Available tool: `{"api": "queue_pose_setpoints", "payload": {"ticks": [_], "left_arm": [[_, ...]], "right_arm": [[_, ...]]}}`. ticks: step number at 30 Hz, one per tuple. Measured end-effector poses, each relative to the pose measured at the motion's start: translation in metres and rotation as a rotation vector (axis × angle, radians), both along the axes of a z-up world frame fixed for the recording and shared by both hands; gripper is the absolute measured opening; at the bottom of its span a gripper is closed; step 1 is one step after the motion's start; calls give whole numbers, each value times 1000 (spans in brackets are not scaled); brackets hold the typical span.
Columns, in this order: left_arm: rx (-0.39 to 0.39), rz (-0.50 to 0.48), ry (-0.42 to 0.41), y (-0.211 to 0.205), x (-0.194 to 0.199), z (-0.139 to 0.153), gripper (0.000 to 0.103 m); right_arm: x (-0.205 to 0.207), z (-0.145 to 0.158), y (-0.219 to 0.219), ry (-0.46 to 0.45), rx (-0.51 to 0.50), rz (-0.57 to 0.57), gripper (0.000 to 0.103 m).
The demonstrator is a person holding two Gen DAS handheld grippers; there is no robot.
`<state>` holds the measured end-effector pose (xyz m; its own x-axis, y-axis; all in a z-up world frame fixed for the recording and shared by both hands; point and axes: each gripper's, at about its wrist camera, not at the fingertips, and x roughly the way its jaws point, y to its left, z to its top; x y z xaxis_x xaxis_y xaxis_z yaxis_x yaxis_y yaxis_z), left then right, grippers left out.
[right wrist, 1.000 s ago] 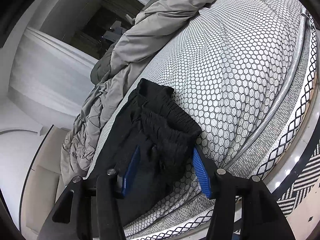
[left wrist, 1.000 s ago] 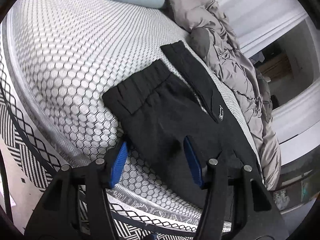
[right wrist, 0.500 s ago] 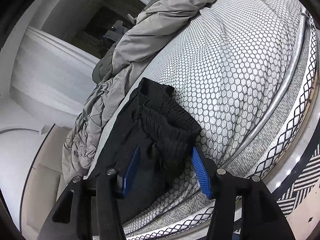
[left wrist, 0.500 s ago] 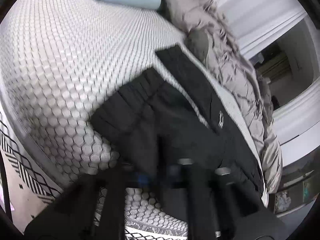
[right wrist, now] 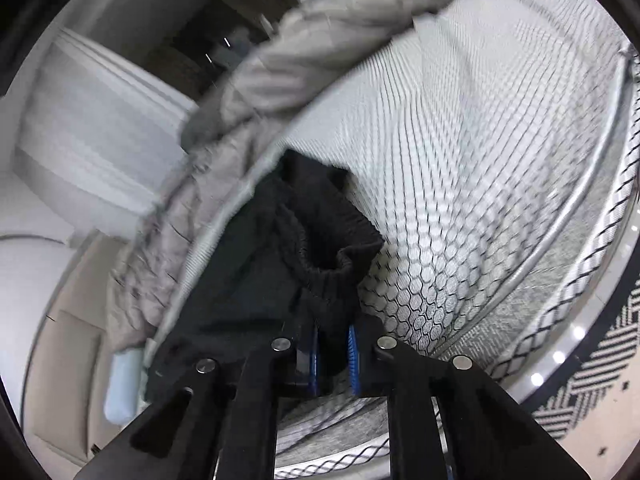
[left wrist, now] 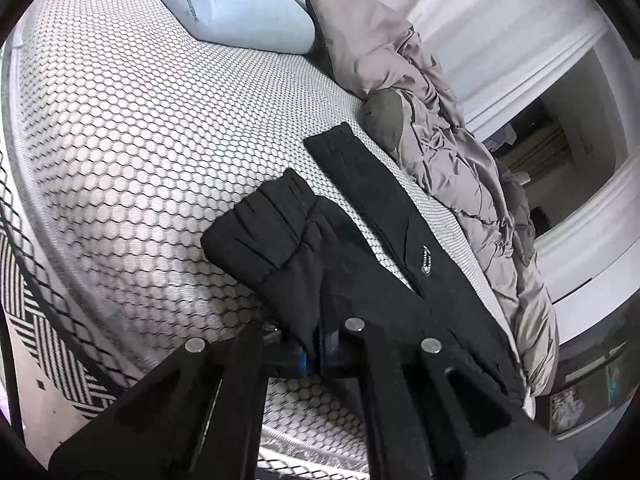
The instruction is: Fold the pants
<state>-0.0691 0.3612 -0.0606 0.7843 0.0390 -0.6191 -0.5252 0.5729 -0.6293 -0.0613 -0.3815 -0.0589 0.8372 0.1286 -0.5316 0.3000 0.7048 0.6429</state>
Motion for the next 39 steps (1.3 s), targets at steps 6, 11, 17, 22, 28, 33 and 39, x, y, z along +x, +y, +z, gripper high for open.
{"api": "queue_pose_setpoints", "payload": {"ticks": [6, 11, 17, 22, 28, 33, 39], "left_arm": [[8, -16, -44, 7, -2, 16, 1], [49, -36, -95, 17, 23, 56, 1], [72, -46, -60, 40, 105, 90, 1], [64, -49, 48, 64, 211, 87, 1], [67, -28, 201, 93, 325, 47, 78], [29, -27, 144, 101, 318, 55, 80], [46, 4, 89, 64, 252, 53, 80]], "right_arm": [[-11, 16, 3, -21, -47, 7, 10], [5, 59, 24, -85, -146, 8, 10], [70, 107, 41, -107, -239, -11, 10], [163, 122, 40, -51, -258, -24, 10], [304, 101, 38, 94, -338, -64, 44], [333, 85, 46, 129, -396, -89, 57], [292, 84, 76, 46, -381, 3, 71]]}}
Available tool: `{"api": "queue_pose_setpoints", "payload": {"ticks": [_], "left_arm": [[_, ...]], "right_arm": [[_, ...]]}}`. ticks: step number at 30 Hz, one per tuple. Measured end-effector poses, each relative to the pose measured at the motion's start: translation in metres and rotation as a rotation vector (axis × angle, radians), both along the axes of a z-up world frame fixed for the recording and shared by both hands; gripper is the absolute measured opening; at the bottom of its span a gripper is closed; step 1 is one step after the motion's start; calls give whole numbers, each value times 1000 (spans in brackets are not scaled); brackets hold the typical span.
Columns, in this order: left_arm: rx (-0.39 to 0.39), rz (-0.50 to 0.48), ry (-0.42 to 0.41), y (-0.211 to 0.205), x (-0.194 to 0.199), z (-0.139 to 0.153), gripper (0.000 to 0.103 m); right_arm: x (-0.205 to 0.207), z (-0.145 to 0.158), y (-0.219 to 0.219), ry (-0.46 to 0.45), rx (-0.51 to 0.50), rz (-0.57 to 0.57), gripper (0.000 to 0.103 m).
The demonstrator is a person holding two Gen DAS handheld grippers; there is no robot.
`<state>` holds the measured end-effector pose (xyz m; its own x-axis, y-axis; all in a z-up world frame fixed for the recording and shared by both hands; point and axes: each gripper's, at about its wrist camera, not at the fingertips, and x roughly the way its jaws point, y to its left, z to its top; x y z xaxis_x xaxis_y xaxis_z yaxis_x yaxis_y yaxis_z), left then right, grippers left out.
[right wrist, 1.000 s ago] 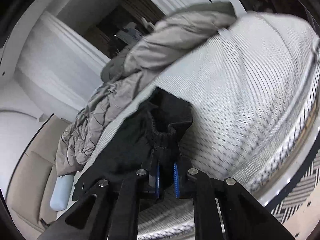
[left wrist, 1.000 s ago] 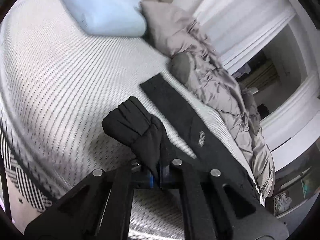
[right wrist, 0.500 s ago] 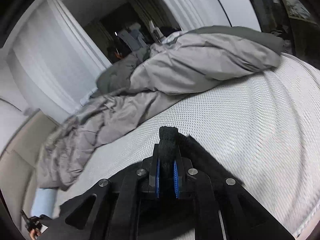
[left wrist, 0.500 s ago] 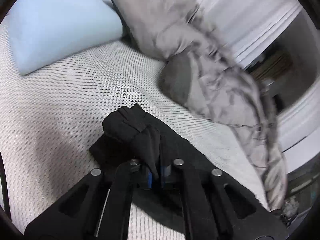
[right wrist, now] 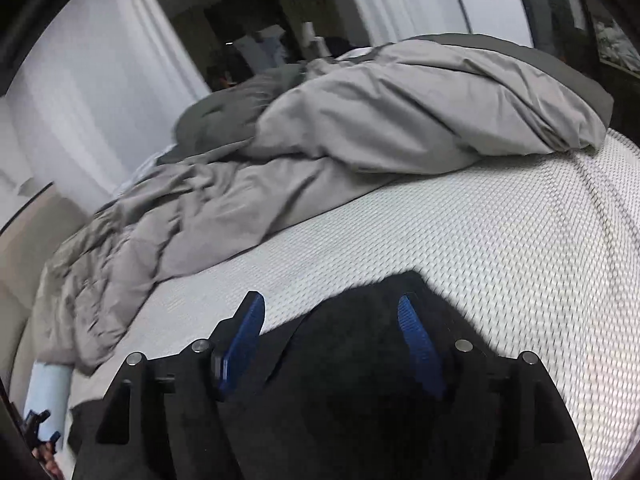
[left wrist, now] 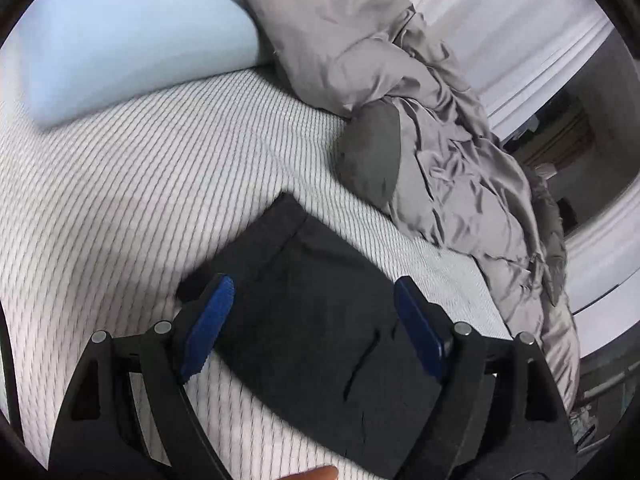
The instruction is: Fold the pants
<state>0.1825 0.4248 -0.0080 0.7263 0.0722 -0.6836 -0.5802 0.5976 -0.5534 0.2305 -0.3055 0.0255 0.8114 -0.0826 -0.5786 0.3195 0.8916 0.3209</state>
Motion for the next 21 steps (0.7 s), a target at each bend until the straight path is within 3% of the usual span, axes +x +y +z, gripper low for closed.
{"api": "queue_pose_setpoints", "payload": {"ticks": [5, 8, 9, 12, 14, 16, 17, 21], "left_arm": [[-97, -29, 34, -35, -51, -39, 79], [-201, -66, 39, -44, -51, -69, 78], [-203, -64, 39, -44, -46, -76, 77], [-131, -32, 41, -46, -36, -76, 57], [-127, -26, 34, -45, -32, -77, 14], [-151, -9, 2, -41, -41, -76, 3], [-145, -3, -18, -40, -43, -70, 3], [-1, 5, 6, -48, -57, -44, 3]], "right_arm": [[-37, 2, 26, -12, 26, 111, 84], [-59, 0, 42, -12, 18, 179, 85], [-67, -2, 45, -10, 13, 183, 85], [-90, -12, 46, -17, 15, 199, 85], [-101, -24, 39, -1, 41, 186, 85], [-113, -34, 30, 8, 83, 178, 85], [-121, -39, 21, 15, 111, 161, 85], [-149, -57, -10, 21, 199, 81, 85]]}}
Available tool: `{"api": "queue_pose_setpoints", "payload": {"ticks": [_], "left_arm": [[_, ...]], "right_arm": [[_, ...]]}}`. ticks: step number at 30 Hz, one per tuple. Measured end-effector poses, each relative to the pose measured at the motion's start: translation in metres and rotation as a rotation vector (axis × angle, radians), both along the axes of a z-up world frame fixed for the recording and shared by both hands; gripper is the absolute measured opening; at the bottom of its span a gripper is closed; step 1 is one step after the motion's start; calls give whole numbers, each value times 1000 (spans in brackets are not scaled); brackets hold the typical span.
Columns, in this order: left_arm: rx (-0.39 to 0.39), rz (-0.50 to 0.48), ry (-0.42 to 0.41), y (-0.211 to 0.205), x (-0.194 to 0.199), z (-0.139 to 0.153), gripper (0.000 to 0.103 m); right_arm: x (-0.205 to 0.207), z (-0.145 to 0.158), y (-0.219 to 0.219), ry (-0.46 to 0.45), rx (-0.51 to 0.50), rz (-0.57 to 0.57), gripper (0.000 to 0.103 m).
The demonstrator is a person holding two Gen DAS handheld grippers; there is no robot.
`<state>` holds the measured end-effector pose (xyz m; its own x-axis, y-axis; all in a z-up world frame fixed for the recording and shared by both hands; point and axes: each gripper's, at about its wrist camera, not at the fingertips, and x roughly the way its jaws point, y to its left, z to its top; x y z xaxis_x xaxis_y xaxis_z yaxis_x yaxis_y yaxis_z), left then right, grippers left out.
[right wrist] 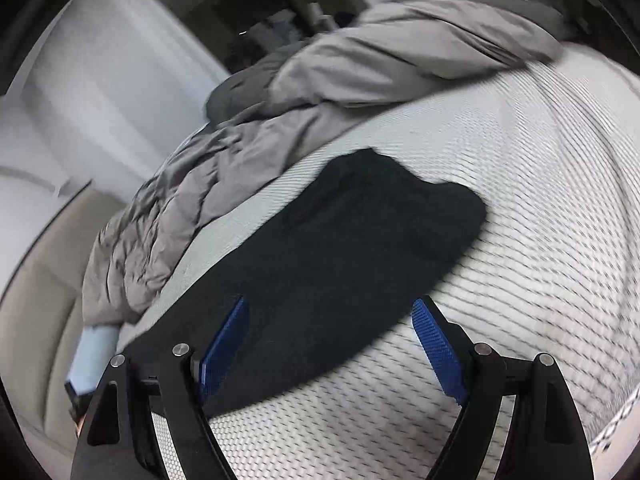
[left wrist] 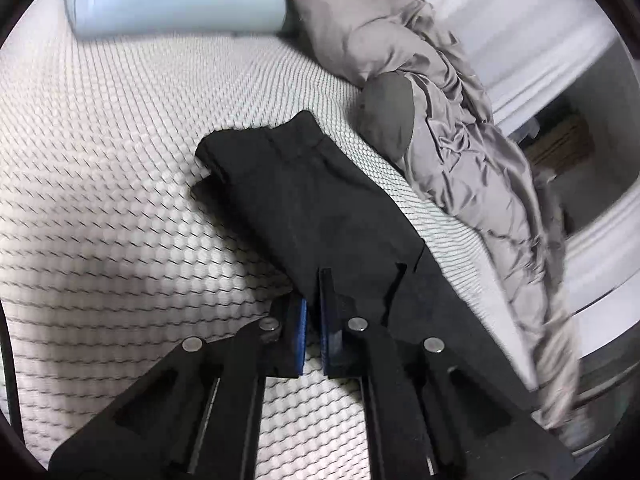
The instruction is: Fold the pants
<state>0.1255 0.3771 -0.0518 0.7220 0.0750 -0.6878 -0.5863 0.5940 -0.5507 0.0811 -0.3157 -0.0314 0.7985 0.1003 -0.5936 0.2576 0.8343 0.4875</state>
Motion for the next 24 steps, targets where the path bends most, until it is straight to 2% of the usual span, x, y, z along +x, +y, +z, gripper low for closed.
{"api": "queue_pose_setpoints", "payload": {"ticks": [3, 6, 7, 8, 9, 10, 11, 13, 18, 21, 22, 24], "left_arm": [[-20, 1, 27, 3, 0, -5, 3], [-52, 5, 35, 8, -1, -12, 2], [-55, 5, 35, 8, -1, -13, 2], [-53, 0, 33, 8, -2, -11, 2], [-52, -4, 30, 8, -4, -9, 2], [-51, -10, 25, 8, -6, -7, 2], [-46, -17, 22, 7, -11, -3, 2], [-31, -22, 20, 5, -23, 3, 2], [-19, -27, 38, -1, -65, 14, 2], [17, -45, 117, -7, -74, 9, 5], [21, -40, 148, -8, -75, 8, 7], [30, -20, 183, -9, -76, 11, 18]], "right_arm": [[12, -24, -21, 48, 105, 14, 85], [38, -55, -42, 70, 273, 1, 82], [46, -58, -47, 55, 288, -8, 75], [54, -60, -51, 32, 277, -24, 58], [60, -61, -53, 16, 256, -44, 48], [63, -65, -55, 20, 256, -57, 32], [63, -69, -56, 26, 283, -60, 22], [59, -65, -53, 29, 273, -72, 15], [8, -33, -40, -7, 184, -43, 13], [-22, -35, -40, 39, 175, -53, 14], [-24, -41, -39, 89, 145, -48, 17], [-28, -49, -40, 152, 133, -62, 29]]}}
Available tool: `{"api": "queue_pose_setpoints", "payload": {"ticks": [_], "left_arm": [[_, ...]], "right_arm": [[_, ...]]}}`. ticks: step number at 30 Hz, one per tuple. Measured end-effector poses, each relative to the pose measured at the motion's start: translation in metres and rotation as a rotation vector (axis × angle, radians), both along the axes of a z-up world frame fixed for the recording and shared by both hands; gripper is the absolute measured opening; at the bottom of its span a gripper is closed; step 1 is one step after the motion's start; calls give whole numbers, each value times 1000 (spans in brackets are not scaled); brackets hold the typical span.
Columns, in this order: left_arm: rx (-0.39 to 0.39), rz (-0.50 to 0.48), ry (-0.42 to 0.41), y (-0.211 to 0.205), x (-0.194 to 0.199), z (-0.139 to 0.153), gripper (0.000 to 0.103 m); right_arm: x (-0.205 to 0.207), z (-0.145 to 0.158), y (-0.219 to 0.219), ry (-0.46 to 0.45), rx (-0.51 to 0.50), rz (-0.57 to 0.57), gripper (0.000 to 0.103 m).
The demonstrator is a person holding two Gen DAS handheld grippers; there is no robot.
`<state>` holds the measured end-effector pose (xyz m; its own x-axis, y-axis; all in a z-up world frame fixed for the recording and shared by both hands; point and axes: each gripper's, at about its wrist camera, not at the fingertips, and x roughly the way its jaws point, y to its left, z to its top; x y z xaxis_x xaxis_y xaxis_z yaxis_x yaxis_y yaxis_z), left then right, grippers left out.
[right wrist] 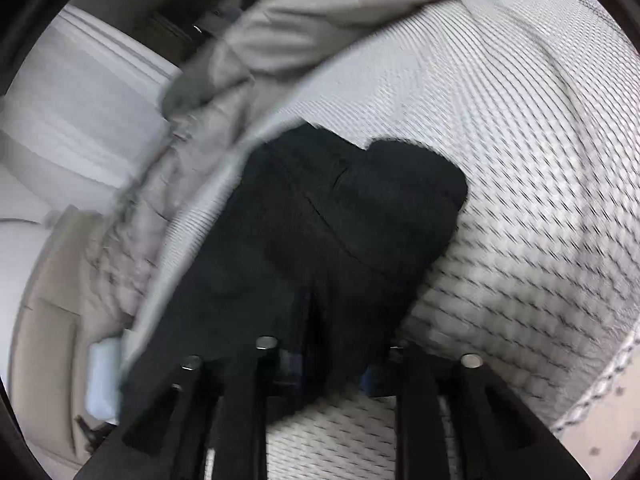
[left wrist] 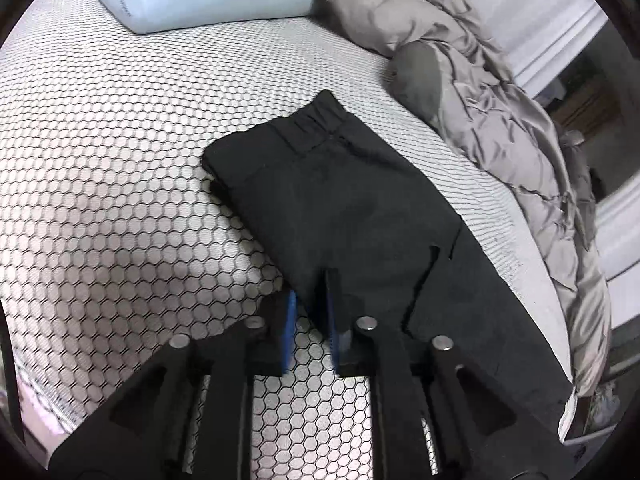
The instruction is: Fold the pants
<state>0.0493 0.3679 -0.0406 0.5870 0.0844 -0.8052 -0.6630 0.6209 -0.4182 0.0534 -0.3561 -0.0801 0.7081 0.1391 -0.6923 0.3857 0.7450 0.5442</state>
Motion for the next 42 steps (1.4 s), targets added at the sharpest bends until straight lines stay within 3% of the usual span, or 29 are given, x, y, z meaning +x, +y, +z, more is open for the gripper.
{"api": "queue_pose_setpoints", "payload": {"ticks": [1, 2, 4, 5, 9, 11, 14, 16, 18, 20, 23, 26, 27, 29, 32, 36, 41, 42], "left_arm": [[20, 14, 15, -1, -2, 4, 30], [54, 43, 7, -3, -8, 14, 38], [91, 64, -30, -6, -17, 30, 71], [114, 72, -58, -10, -22, 42, 80], [97, 26, -156, -27, -26, 61, 83], [71, -37, -181, -41, -19, 65, 83], [54, -128, -191, -71, -8, 68, 84], [41, -170, -198, -88, -1, 66, 84], [28, -226, -193, -108, 9, 63, 84], [32, -273, -187, -130, 19, 61, 84], [59, -337, -185, -168, 26, 60, 85], [77, -433, -173, -212, 44, 54, 86], [84, -479, -168, -231, 49, 52, 86], [108, -584, -157, -274, 56, 49, 88], [164, -791, -127, -341, 68, 41, 100], [242, -1005, -87, -419, 77, 24, 100], [299, -1089, 59, -453, 93, -9, 102], [305, -1091, 51, -454, 88, -9, 102]], "right_arm": [[-3, -2, -4, -6, 32, -3, 32], [-7, -1, -10, -21, 68, -6, 43], [-19, 6, -20, -53, 89, -69, 51], [-25, 10, -26, -72, 90, -103, 53], [-31, 7, -39, -98, 134, -147, 53], [-29, 2, -40, -72, 110, -136, 26], [-36, 18, -33, -135, 66, -96, 15], [-41, 30, -28, -150, 10, -81, 15], [-35, 23, -29, -32, -44, -80, 23], [-34, 14, -32, 79, -108, -120, 44], [-47, 33, -32, 28, -163, -186, 49], [-61, 67, -14, -80, -250, -205, 51], [-62, 77, -3, -116, -265, -178, 52], [-55, 87, 29, -168, -304, -67, 69], [-31, 84, 85, -165, -390, 140, 82], [12, 53, 168, -59, -486, 401, 83], [35, 16, 232, -19, -584, 680, 83], [36, 9, 241, -8, -624, 715, 83]]}}
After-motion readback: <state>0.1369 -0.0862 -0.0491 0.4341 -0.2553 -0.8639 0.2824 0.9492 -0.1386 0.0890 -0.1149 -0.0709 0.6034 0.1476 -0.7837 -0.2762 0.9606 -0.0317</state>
